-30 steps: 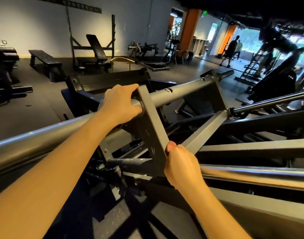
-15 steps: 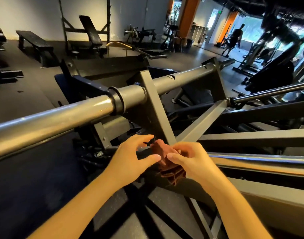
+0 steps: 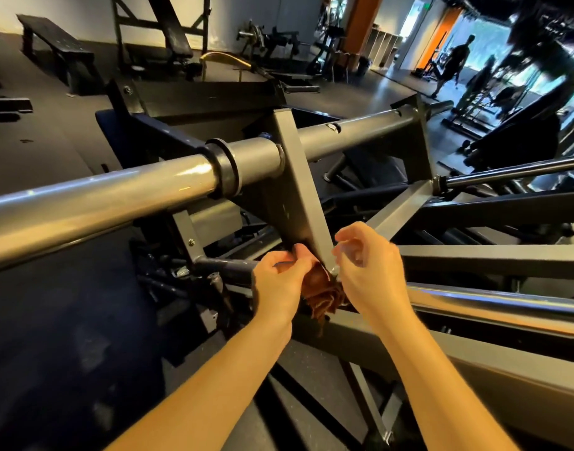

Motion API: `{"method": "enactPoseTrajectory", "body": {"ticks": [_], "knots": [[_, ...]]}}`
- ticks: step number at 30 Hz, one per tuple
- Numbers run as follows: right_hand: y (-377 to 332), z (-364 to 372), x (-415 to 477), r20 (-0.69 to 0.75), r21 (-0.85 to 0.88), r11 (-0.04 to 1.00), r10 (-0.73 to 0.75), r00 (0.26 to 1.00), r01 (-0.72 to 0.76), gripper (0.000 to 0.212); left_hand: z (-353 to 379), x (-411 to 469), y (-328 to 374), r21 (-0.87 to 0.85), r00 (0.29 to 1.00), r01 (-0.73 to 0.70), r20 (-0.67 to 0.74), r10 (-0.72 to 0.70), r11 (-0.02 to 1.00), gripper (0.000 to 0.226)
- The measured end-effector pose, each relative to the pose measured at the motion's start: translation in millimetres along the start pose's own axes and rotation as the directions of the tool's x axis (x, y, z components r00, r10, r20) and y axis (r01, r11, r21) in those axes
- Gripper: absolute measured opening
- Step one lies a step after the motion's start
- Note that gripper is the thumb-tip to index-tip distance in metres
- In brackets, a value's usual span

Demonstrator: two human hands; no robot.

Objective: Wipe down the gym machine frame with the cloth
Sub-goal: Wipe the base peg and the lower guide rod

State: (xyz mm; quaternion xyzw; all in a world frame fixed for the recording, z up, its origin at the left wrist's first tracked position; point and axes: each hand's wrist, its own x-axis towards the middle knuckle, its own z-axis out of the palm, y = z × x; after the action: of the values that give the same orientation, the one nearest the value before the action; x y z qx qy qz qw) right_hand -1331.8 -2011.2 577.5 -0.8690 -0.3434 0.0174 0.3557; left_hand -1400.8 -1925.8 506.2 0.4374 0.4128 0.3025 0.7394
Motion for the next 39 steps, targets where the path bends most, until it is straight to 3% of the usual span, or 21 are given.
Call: {"method": "enactPoseTrajectory", "body": {"ticks": [4,7,11,13,19,25,30,32,36,39], "knots": [[-1.4,9.9,21.5,0.014,0.032,0.999,-0.025,1.000,0.025,0.041,-11.9,-3.4,-30.6,0.019,0.992,0.092,-0.091,-0.090,0.996,0.006],[2.6,18.8,24.6,0.057,0.049,0.999,0.012,0.998,-0.014,0.045,-16.0,1.8,-24.2,-0.008,0.986,0.115,-0.123,-0.115,0.993,0.012],[6.6,19.9,21.7,0.065,0.069,0.998,-0.015,0.998,0.011,0.047,-2.5,14.4,20.2,-0.045,0.980,-0.141,-0.150,0.133,0.989,0.016],[8.2,20.8,21.7,0.067,0.072,0.997,-0.044,0.997,0.039,0.046,-1.8,17.6,20.5,0.002,0.963,-0.202,-0.183,0.199,0.979,0.010],[9.9,24.4,24.4,0.044,0.056,0.997,-0.054,0.998,0.052,0.045,-11.0,8.2,-29.0,0.212,0.997,-0.050,-0.049,0.062,0.976,0.011],[11.1,25.0,25.3,0.044,0.058,0.995,-0.080,0.996,0.077,0.043,-5.7,29.1,18.1,0.097,0.912,-0.377,-0.136,0.387,0.921,0.013],[13.3,25.3,26.0,0.042,0.047,0.995,-0.088,0.995,0.086,0.042,-11.6,14.4,-30.3,0.230,0.982,-0.162,-0.056,0.179,0.960,0.008],[13.9,25.2,25.8,0.047,0.057,0.995,-0.082,0.995,0.080,0.043,-14.0,23.8,-15.8,0.261,0.980,-0.170,-0.058,0.191,0.950,0.009],[14.9,26.9,26.1,0.036,0.052,0.994,-0.096,0.995,0.094,0.041,-11.3,41.4,35.3,0.049,0.896,-0.422,-0.130,0.425,0.905,0.015],[16.5,28.2,27.2,0.039,0.053,0.994,-0.098,0.994,0.096,0.040,-7.0,39.1,29.3,-0.031,0.908,-0.395,-0.166,0.385,0.918,0.021]]}}
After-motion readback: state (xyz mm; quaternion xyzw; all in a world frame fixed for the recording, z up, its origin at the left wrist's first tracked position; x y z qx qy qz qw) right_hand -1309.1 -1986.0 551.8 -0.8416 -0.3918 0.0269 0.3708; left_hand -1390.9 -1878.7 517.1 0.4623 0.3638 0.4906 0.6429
